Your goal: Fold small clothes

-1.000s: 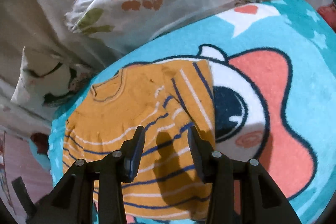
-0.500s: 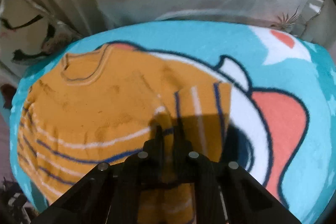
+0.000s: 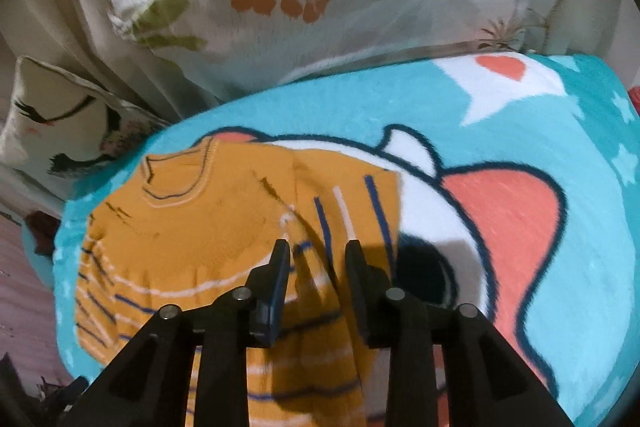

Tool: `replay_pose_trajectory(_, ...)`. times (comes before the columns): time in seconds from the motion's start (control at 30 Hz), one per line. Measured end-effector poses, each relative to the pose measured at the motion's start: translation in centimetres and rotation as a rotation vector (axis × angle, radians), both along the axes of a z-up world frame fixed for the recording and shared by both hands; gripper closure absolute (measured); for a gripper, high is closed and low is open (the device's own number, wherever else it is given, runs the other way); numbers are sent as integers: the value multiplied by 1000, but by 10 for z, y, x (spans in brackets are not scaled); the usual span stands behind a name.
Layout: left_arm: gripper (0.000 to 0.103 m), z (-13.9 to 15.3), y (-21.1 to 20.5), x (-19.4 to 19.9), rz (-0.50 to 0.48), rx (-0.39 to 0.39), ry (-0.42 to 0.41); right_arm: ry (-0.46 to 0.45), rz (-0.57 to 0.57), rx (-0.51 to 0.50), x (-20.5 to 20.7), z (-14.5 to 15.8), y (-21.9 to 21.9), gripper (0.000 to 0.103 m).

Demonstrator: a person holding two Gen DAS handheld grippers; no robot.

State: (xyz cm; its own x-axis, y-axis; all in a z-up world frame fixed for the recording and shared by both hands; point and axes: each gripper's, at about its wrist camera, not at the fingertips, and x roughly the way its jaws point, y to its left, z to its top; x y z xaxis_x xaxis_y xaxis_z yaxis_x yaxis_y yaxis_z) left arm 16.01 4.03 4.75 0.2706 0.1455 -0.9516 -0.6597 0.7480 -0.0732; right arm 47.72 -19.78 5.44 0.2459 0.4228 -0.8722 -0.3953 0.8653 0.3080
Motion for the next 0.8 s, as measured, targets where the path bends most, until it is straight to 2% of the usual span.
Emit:
replay_pose_trajectory(0.13, 37, -12, 1, 17, -43, 15, 8, -17, 1, 1, -18, 7, -11, 69)
replay_pose_trajectory(0.27, 37, -37, 13, 27, -59, 35, 88, -8, -7, -31, -33, 2, -17, 64)
replay_pose_trajectory(0.33, 34, -44, 20, 24, -42, -1, 92, 12, -27, -31, -36, -2, -23, 62)
replay_pose_trajectory(0.53, 34, -27, 34, 12, -38, -32, 46, 45, -74, -31, -46, -4, -30, 62)
replay_pose_trajectory(0.8, 33, 3, 71, -5, -8, -9, -31, 6, -60, -16, -68, 15, 1, 58)
